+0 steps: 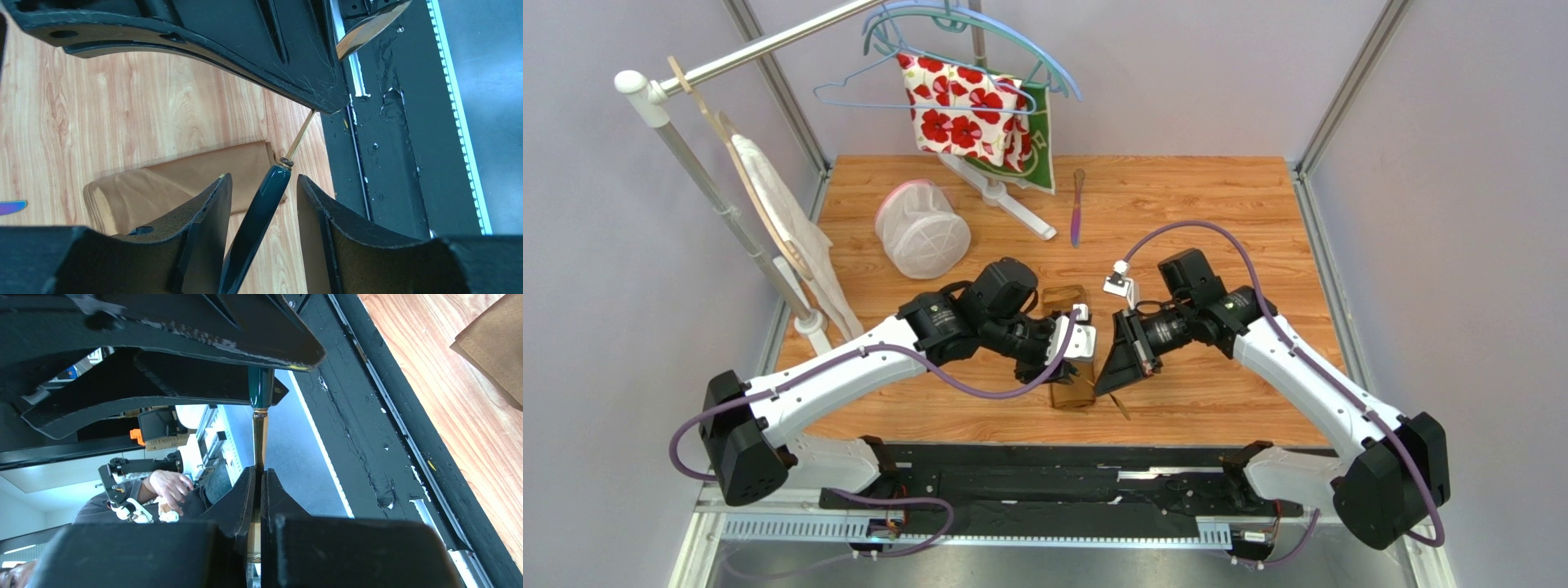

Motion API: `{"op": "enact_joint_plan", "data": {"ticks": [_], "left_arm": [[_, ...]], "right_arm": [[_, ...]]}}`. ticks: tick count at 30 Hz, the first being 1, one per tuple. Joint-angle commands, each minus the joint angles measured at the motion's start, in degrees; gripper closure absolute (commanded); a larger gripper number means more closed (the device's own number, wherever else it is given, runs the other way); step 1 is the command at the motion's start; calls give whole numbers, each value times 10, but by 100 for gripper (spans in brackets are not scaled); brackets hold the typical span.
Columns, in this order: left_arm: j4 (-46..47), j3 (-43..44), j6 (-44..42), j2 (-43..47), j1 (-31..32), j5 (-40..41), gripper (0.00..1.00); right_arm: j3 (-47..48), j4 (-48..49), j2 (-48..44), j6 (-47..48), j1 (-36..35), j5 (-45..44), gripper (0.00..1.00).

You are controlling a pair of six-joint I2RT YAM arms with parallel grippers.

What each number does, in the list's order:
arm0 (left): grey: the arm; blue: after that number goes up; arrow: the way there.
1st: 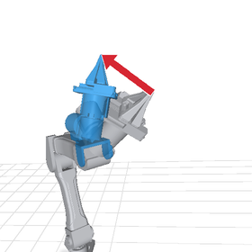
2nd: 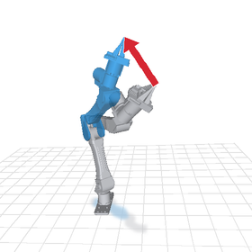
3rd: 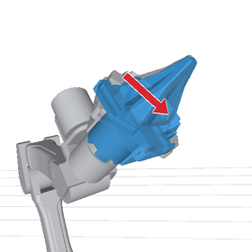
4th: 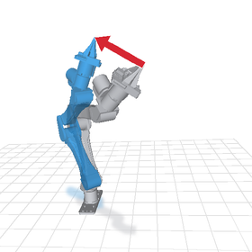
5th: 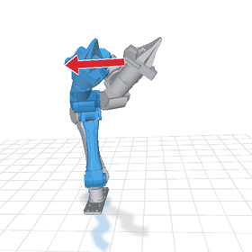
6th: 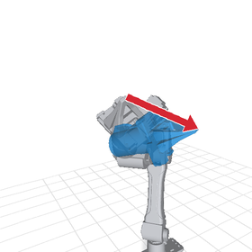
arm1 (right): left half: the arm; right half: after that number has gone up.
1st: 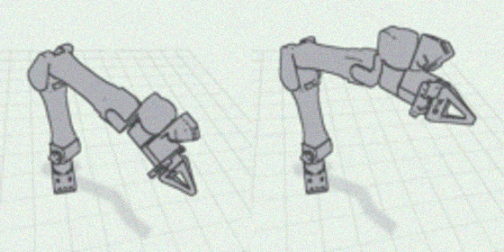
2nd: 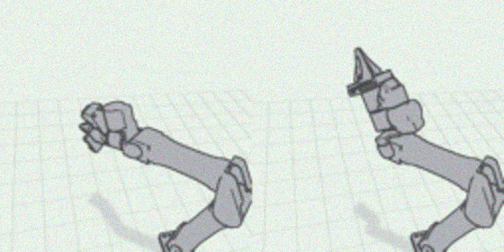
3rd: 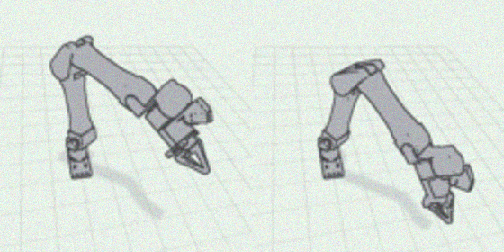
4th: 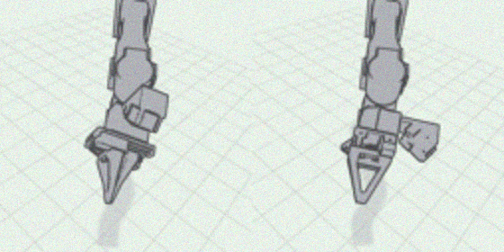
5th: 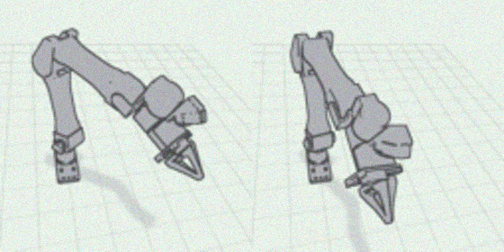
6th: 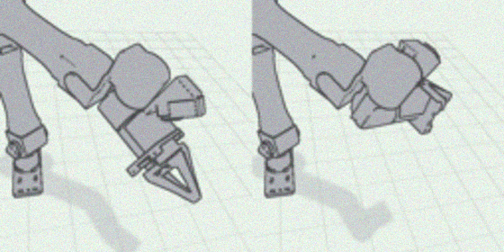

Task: Fold the napkin into a case and place the utensils inside
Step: Pass from the right arm to the left

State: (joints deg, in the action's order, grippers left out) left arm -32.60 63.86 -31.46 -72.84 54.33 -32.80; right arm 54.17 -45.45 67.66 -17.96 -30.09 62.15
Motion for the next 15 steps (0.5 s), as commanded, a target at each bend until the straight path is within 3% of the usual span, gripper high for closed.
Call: {"op": "enact_joint_plan", "data": {"ticks": [1,3,4,5,6,7,8,9,10,13,15], "left_arm": [[-7,18,-28,2,10,-12,52],[-2,17,-20,8,12,-3,74],[11,14,-12,9,12,20,91],[13,12,10,16,12,24,93],[16,9,27,21,12,25,98],[38,-8,47,28,12,25,100],[55,-20,99,43,12,26,100],[69,-30,125,52,12,23,100],[109,-56,156,59,11,20,100],[189,-105,291,87,11,47,100],[216,-124,373,104,11,53,100]], "right_arm": [[27,-2,-13,5,-4,22,100],[30,0,-15,-3,-4,12,100],[35,-5,-15,-8,-3,-24,93],[44,-10,-17,-13,-2,-46,73],[44,2,-23,-22,9,-60,64],[42,18,-43,-48,15,-89,56],[51,24,-53,-54,20,-130,37],[57,24,-63,-58,21,-177,32],[59,31,-79,-59,24,-236,27],[40,77,-110,-78,39,-329,25],[17,127,-142,-92,59,-360,21]]}}
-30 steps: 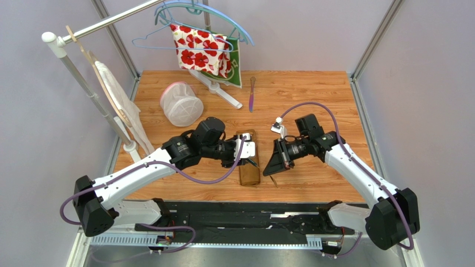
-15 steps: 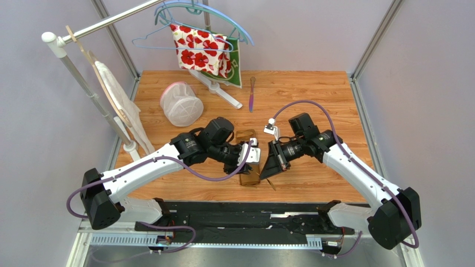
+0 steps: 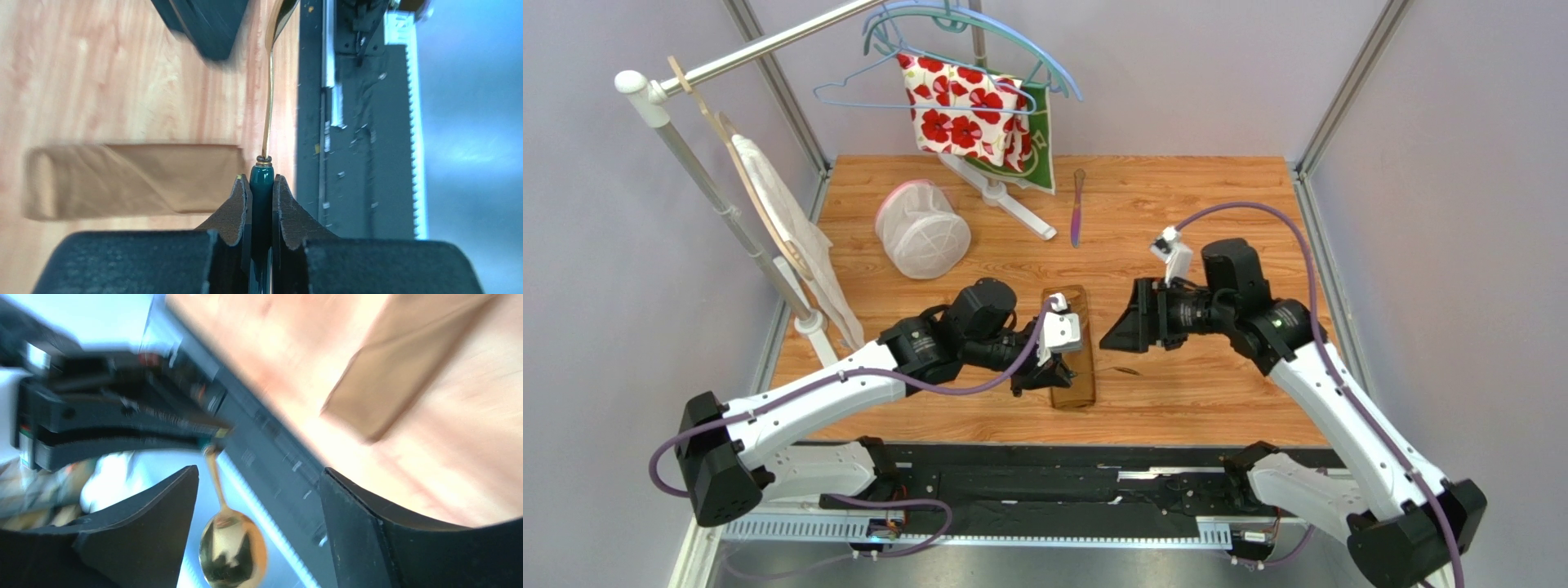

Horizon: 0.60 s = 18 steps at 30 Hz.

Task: Fold the napkin into a case and place the utensils inside
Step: Pass from the right arm to the left, then pass from the left arm to the right

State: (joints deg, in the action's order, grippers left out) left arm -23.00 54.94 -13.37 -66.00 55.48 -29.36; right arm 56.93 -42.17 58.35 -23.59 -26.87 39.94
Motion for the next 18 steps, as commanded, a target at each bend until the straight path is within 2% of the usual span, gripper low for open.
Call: {"op": "enact_joint_plan", "data": {"ticks": [1,2,6,7,8,12,16,17,18], "left_arm": [[156,-59,226,43,0,41,100],[171,-69,287,55,-1,52,100],[249,-112,422,78,-15,79,100],[275,-128,449,83,-22,87,100],[299,-141,501,96,-37,83,100],[441,-205,601,134,-56,86,100],[498,-245,658,163,-57,131,100],[521,-254,683,163,-57,135,100],[569,-262,696,161,-58,135,100]], "right_arm": [[-17,114,-57,-39,37,-130,20],[-23,149,-70,-39,43,-128,20],[-52,218,-97,-16,50,-138,18],[-59,223,-99,-15,52,-153,13],[-63,232,-99,-15,57,-139,13],[-95,315,-90,-37,63,-79,13],[-139,416,-78,-112,62,-1,16],[-167,503,-74,-164,60,16,16],[-175,531,-68,-184,48,29,16]]}}
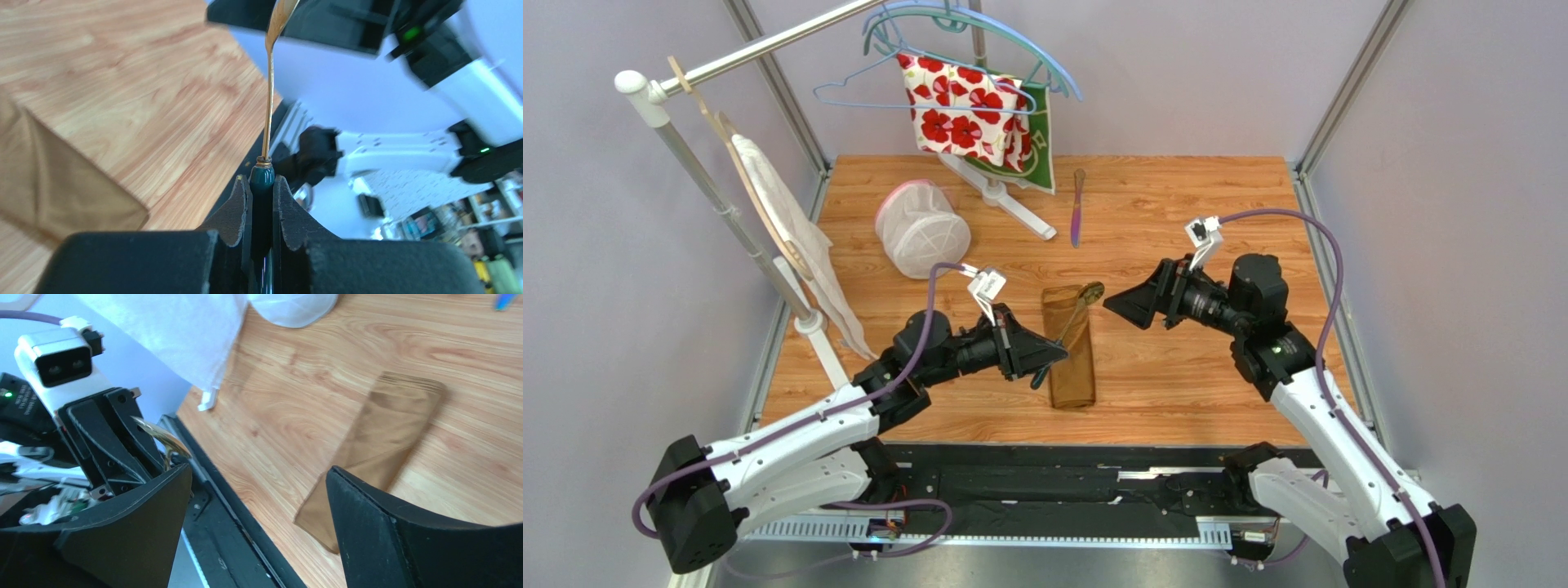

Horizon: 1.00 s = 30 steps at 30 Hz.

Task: Fold the napkin into a case and place the utensils inside
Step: Pass from the left arm to the right

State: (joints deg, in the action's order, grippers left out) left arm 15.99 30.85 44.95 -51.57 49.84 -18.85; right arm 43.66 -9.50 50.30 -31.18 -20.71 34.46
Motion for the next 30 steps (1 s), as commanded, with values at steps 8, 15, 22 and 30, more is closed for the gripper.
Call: {"op": "enact_joint_plan", "data": {"ticks": [8,15,22,30], "left_arm": [[300,-63,206,-37,-2,53,100],[314,-62,211,-43,-2,51,100],[337,-67,224,-69,-2,46,100],[353,-85,229,-63,-2,65,100]], "right_arm": [[-89,337,40,-212,-85,13,22],[-80,349,72,-225,-107,16,38],[-48,399,127,-235,-138,18,56],[-41,369,112,-224,-142,-3,52]]}}
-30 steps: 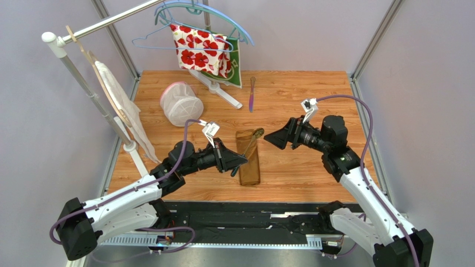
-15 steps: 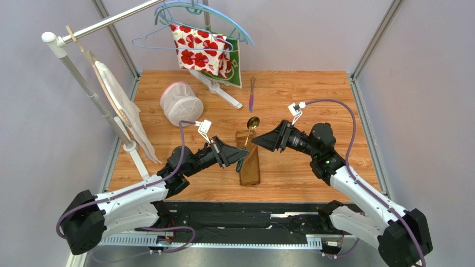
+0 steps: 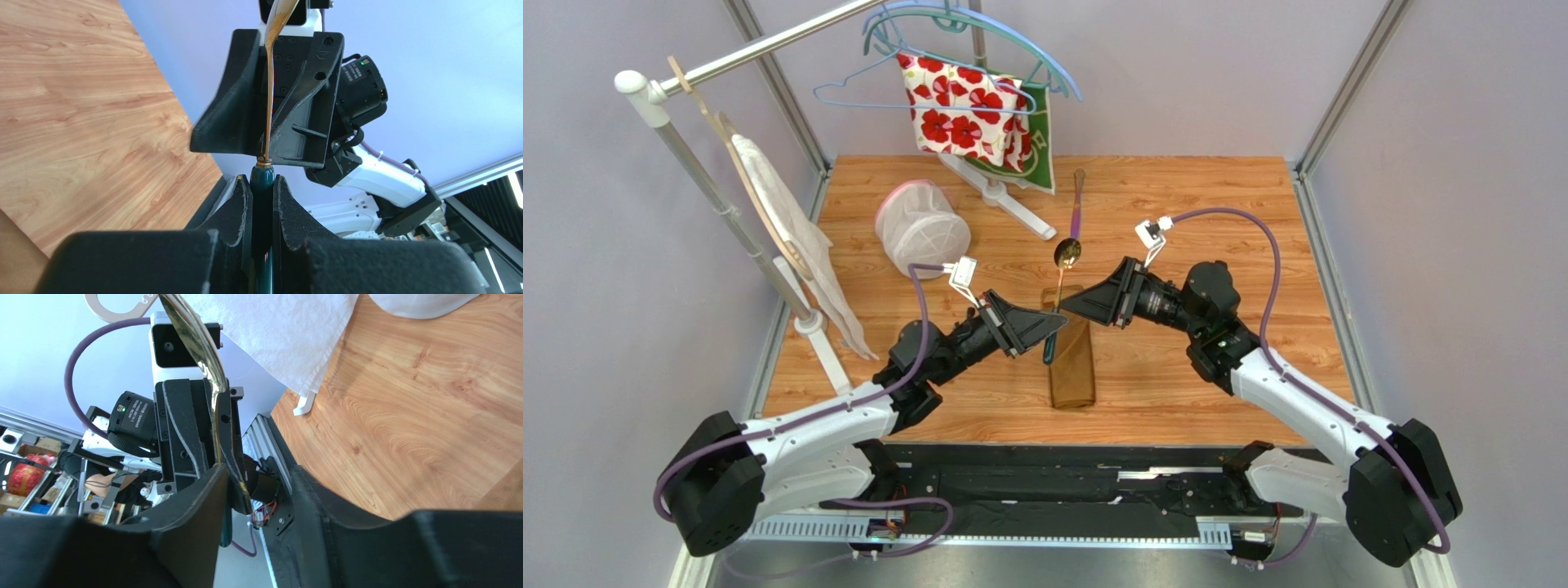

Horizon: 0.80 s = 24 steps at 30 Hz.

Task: Fold the napkin into a case and place the utensils inside
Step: Pass from the left arm to the right

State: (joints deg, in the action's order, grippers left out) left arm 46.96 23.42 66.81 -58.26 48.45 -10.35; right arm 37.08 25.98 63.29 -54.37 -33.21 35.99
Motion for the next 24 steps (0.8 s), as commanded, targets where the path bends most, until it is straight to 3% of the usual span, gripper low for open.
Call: {"op": "enact_joint_plan", "data": {"ticks": [1,9,21,24], "left_arm": [[42,-11,12,6,12,-19,100],[30,-11,8,10,12,-14,100],[52,-15,31,-16,13,-27,100],[80,-18,40,-30,12,-31,100]], "right_arm": [[26,-6,-24,11,-16,-26,50],[49,-55,-48,35,-14,-37,42],[68,-38,-33,21,-14,-22,43],[62,-5,-6,-2,-18,-3,48]]}}
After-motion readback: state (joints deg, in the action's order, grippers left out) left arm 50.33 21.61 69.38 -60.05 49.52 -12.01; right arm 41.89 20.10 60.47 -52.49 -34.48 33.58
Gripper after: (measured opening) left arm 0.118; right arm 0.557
